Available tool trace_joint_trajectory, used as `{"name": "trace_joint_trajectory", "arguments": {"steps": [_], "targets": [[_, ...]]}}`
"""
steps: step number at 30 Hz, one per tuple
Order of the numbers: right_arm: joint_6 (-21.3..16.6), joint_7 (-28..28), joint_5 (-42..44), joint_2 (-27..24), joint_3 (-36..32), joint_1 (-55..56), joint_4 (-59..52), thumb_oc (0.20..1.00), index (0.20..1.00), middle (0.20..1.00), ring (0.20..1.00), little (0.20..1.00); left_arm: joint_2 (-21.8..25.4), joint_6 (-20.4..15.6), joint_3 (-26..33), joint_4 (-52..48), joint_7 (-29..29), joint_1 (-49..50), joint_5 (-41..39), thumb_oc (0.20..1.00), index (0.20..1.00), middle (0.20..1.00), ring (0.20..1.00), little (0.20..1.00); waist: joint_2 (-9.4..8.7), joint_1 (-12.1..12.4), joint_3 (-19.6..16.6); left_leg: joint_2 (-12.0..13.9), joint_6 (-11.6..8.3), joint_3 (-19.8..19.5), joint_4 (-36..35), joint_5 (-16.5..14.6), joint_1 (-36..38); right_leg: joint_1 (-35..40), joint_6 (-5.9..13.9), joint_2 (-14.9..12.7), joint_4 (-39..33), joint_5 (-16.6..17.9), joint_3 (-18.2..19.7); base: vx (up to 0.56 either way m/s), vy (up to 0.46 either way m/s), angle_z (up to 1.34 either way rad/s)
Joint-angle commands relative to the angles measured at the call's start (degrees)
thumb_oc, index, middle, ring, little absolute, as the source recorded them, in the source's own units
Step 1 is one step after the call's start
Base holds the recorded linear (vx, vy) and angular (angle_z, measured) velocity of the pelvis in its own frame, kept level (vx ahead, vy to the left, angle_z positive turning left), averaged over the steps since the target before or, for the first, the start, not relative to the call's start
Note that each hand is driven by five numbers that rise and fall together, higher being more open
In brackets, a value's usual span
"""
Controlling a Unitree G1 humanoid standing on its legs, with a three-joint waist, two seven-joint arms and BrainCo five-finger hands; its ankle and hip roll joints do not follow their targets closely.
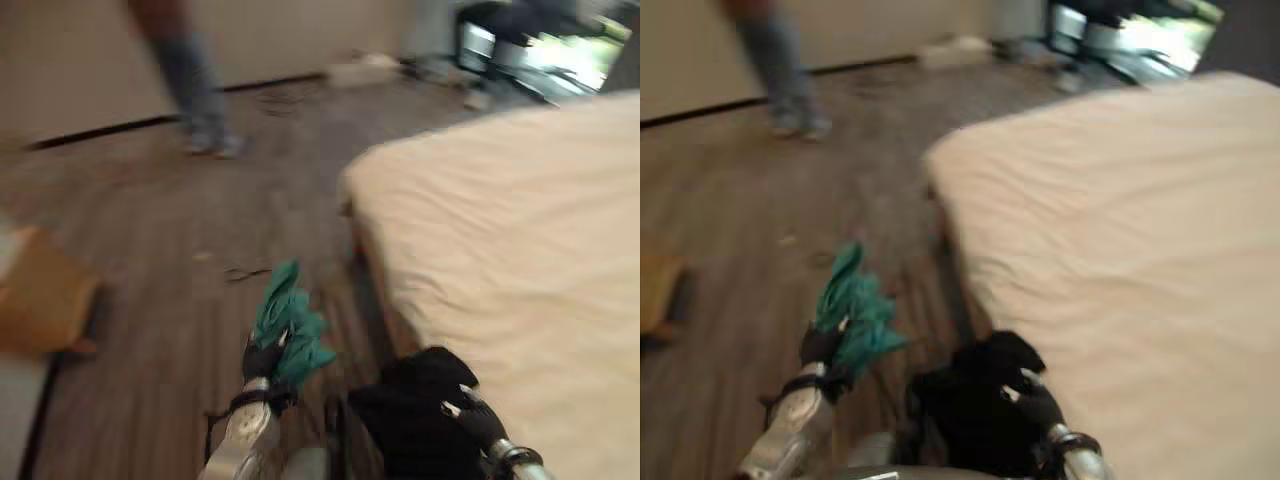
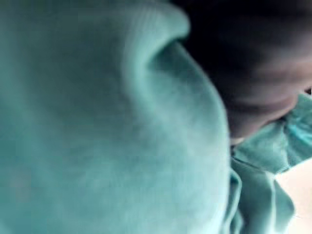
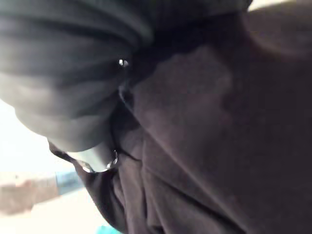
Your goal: Tidy up the quilt and then pick up the clothes from the bed and put them into the laundry hamper.
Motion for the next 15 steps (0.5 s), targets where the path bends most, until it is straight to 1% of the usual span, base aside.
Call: {"name": "trace_joint_trajectory", "arguments": {"steps": [1, 3, 4, 5, 6, 7, 8, 9, 10, 11, 12, 13, 15], "targets": [[-5.4, 1.6, 1.5, -1.5, -0.9, -3.1, -4.3, 0.2, 0.2, 0.2, 0.2, 0.2, 0.3, -4.5, 1.1, -6.7, -3.3, 1.0, -0.3, 0.2, 0.2, 0.2, 0.2, 0.2, 0.21, -0.7, -0.1, 1.1, -0.7, -5.6, 5.2, 2.8, 2.0, -2.8, 6.7, -2.6, 1.0, 2.3, -2.4, -0.3, 0.201, 1.24], [-4.6, 1.1, 3.4, -1.9, -0.1, -4.3, -3.7, 0.2, 0.2, 0.2, 0.2, 0.2, -0.2, -3.5, 2.4, -6.9, -3.6, 2.1, 1.2, 0.2, 0.2, 0.2, 0.2, 0.2, -0.94, -0.1, -1.0, 1.0, 0.68, -3.5, 7.6, -0.6, 3.3, -4.0, 6.89, -3.3, 0.3, 3.7, -3.7, -0.13, 0.118, 0.89], [-4.6, 0.9, 4.1, -1.9, 0.0, -4.5, -3.6, 0.2, 0.2, 0.2, 0.2, 0.2, -0.3, -3.2, 2.9, -6.8, -3.8, 2.3, 1.5, 0.2, 0.2, 0.2, 0.2, 0.2, -1.07, 0.0, -1.3, 1.1, 1.0, -2.5, 7.4, -1.5, 4.3, -4.1, 7.1, -3.4, -0.1, 4.0, -4.3, -0.05, 0.087, 0.69], [-4.4, 0.5, 4.7, -1.7, 0.0, -4.7, -3.4, 0.2, 0.2, 0.2, 0.2, 0.2, -0.2, -2.8, 3.2, -7.1, -4.2, 2.5, 2.1, 0.2, 0.2, 0.2, 0.2, 0.2, -0.92, -0.1, -1.9, 1.2, 1.25, -1.3, 6.1, -2.1, 6.1, -4.6, 7.39, -3.1, -0.8, 4.5, -5.3, -0.04, 0.116, 0.81], [-3.9, -0.3, 4.8, -1.2, 0.2, -5.1, -3.5, 0.2, 0.2, 0.2, 0.2, 0.2, 0.1, -2.4, 3.1, -7.7, -4.3, 2.6, 2.5, 0.2, 0.2, 0.2, 0.2, 0.2, -0.41, -0.5, -2.5, 1.3, 1.42, 0.0, 3.1, -1.7, 8.1, -5.4, 7.69, -2.7, -1.4, 5.1, -6.3, -0.01, 0.155, 0.86], [-3.6, -1.4, 5.2, -0.9, 0.1, -5.0, -3.4, 0.2, 0.2, 0.2, 0.2, 0.2, 0.5, -1.5, 3.0, -8.1, -5.3, 2.6, 2.6, 0.2, 0.2, 0.2, 0.2, 0.2, 0.13, -0.6, -2.6, 2.0, 1.17, 0.9, 0.8, -1.3, 9.2, -5.6, 7.82, -2.6, -1.6, 5.1, -6.9, -0.02, 0.196, 1.06], [-3.5, -2.0, 5.7, -0.7, 0.0, -5.2, -3.0, 0.2, 0.2, 0.2, 0.2, 0.2, 0.7, -1.0, 2.9, -8.1, -5.9, 2.6, 2.6, 0.2, 0.2, 0.2, 0.2, 0.2, 0.45, -0.8, -2.8, 2.2, 1.13, 0.7, -1.3, -0.3, 9.5, -6.2, 7.89, -2.6, -1.9, 5.5, -7.1, -0.02, 0.184, 0.85], [-4.1, -2.7, 5.8, 0.0, 0.5, -5.8, -2.0, 0.2, 0.2, 0.2, 0.2, 0.2, 0.6, -1.2, 2.4, -7.3, -6.5, 2.4, 2.9, 0.2, 0.2, 0.2, 0.2, 0.2, 0.77, -0.9, -2.6, 1.9, 1.22, -1.1, -3.8, 0.3, 10.5, -6.7, 8.15, -2.0, -1.8, 5.6, -6.0, -0.07, 0.147, 0.67], [-5.3, -3.4, 4.9, 0.7, 1.0, -6.2, -1.3, 0.2, 0.2, 0.2, 0.2, 0.2, 0.7, -1.6, 2.0, -6.8, -7.1, 2.3, 3.4, 0.2, 0.2, 0.2, 0.2, 0.2, 0.85, -1.0, -2.4, 1.5, 1.39, -3.1, -4.7, 0.4, 10.5, -7.3, 8.34, -1.5, -1.6, 5.7, -4.5, -0.14, 0.128, 0.62], [-7.1, -4.4, 3.4, 1.5, 1.2, -6.0, -1.6, 0.2, 0.2, 0.2, 0.2, 0.2, 1.0, -2.9, 0.8, -6.2, -8.2, 2.1, 4.6, 0.2, 0.2, 0.2, 0.2, 0.2, 0.79, -1.7, -2.3, 0.9, 1.69, -5.5, -5.1, 0.8, 9.6, -8.3, 8.43, -0.6, -1.6, 5.8, -1.9, -0.19, 0.107, 0.9], [-7.5, -4.6, 2.5, 1.1, 0.7, -5.1, -2.8, 0.2, 0.2, 0.2, 0.2, 0.2, 1.4, -4.8, 0.1, -5.4, -8.2, 2.1, 5.0, 0.2, 0.2, 0.2, 0.2, 0.2, 0.54, -2.1, -2.6, 0.1, 1.74, -6.8, -5.1, 0.7, 9.1, -8.6, 8.81, -0.4, -1.6, 5.7, -0.9, -0.16, 0.078, 1.0], [-7.4, -4.6, 2.5, 1.0, 0.7, -5.0, -2.9, 0.2, 0.2, 0.2, 0.2, 0.2, 1.4, -5.1, 0.0, -5.4, -8.0, 2.1, 5.1, 0.2, 0.2, 0.2, 0.2, 0.2, 0.48, -2.1, -2.6, -0.1, 1.77, -6.9, -5.1, 0.7, 9.1, -8.5, 8.87, -0.4, -1.6, 5.8, -0.8, -0.11, 0.043, 0.68], [-8.1, -4.4, 3.1, 0.5, 0.3, -4.8, -3.0, 0.2, 0.2, 0.2, 0.2, 0.2, 1.8, -6.2, 0.1, -6.6, -6.9, 2.1, 4.8, 0.2, 0.2, 0.2, 0.2, 0.2, 0.21, -1.8, -2.8, -0.5, 1.89, -6.5, -5.1, 0.6, 9.2, -7.5, 8.98, -0.5, -2.5, 6.0, -1.5, -0.06, 0.018, -0.03]]}}
